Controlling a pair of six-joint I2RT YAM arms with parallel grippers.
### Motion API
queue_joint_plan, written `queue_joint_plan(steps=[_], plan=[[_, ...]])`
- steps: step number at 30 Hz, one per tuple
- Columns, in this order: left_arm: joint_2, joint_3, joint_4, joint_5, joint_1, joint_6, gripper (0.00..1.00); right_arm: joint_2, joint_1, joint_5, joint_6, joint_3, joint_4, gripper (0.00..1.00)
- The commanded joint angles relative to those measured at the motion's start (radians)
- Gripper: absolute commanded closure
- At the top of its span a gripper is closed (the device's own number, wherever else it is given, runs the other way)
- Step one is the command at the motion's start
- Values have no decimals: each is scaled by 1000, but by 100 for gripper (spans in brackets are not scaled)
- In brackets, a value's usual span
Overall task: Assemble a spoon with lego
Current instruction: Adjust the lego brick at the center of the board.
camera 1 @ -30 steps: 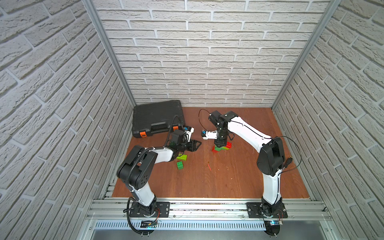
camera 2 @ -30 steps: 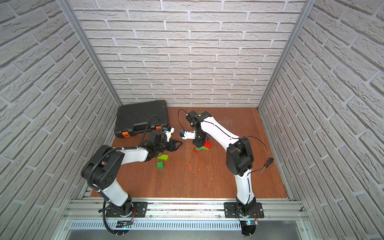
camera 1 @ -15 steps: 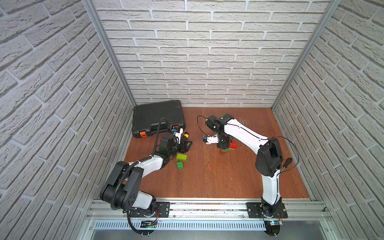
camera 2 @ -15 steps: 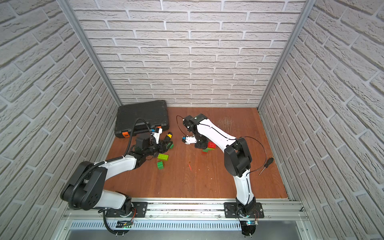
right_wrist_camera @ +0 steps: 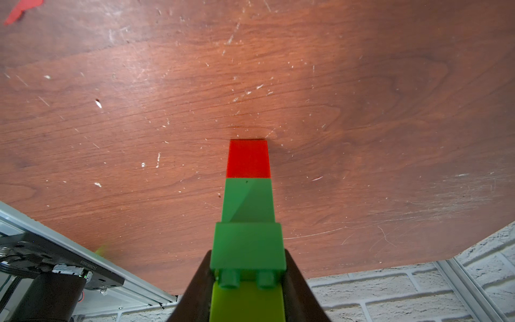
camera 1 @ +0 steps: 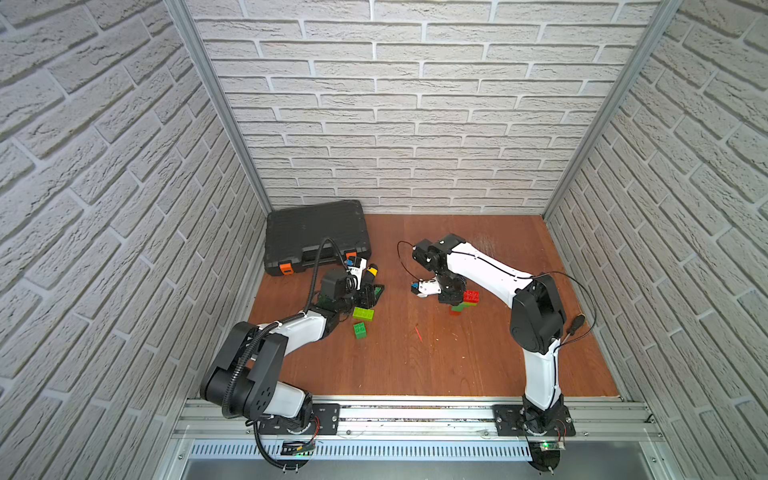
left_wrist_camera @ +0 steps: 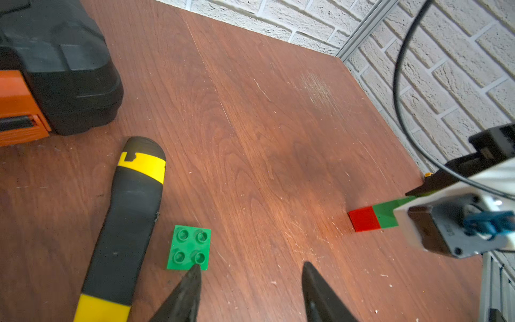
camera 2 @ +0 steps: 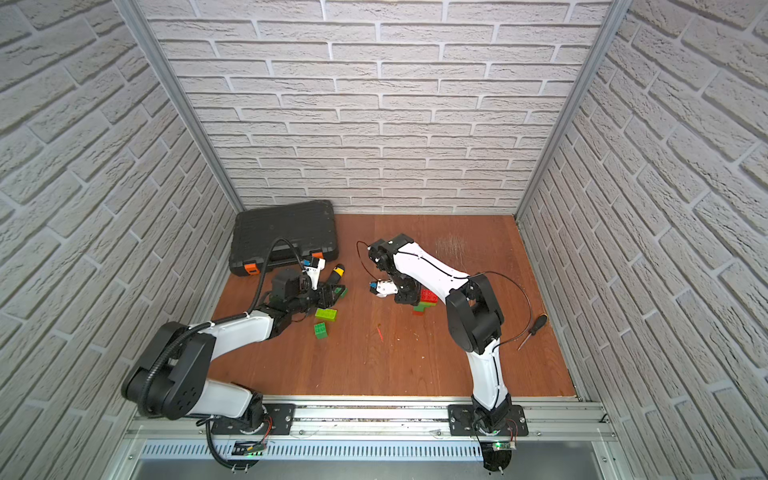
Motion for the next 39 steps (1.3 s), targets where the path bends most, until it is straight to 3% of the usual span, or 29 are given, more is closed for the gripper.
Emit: queue_joint_plan(steps=[1, 21, 39], plan=[[4, -10, 48, 14, 5, 3, 42, 10, -1, -30, 5, 0, -18, 86], [30, 3, 43, 23, 7, 4, 42, 25, -6, -58, 10, 35, -9, 69], [28, 11, 25, 25, 12, 8, 41, 21, -5, -67, 16, 41, -6, 47]])
